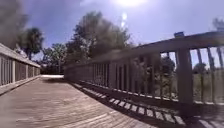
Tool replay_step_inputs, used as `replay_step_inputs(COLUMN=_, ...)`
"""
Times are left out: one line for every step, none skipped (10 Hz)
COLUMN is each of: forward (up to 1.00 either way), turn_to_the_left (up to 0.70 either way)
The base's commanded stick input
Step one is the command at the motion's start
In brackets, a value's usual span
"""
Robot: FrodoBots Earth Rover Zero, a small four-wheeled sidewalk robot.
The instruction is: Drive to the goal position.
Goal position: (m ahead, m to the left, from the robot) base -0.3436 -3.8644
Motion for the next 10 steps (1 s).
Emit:
replay_step_inputs(forward=0.00, turn_to_the_left=-0.70)
replay_step_inputs(forward=0.00, turn_to_the_left=-0.70)
replay_step_inputs(forward=0.00, turn_to_the_left=-0.70)
replay_step_inputs(forward=0.00, turn_to_the_left=-0.70)
replay_step_inputs(forward=0.00, turn_to_the_left=-0.70)
replay_step_inputs(forward=0.00, turn_to_the_left=-0.70)
replay_step_inputs(forward=0.00, turn_to_the_left=-0.70)
replay_step_inputs(forward=0.00, turn_to_the_left=-0.70)
replay_step_inputs(forward=0.00, turn_to_the_left=-0.70)
replay_step_inputs(forward=0.00, turn_to_the_left=-0.70)
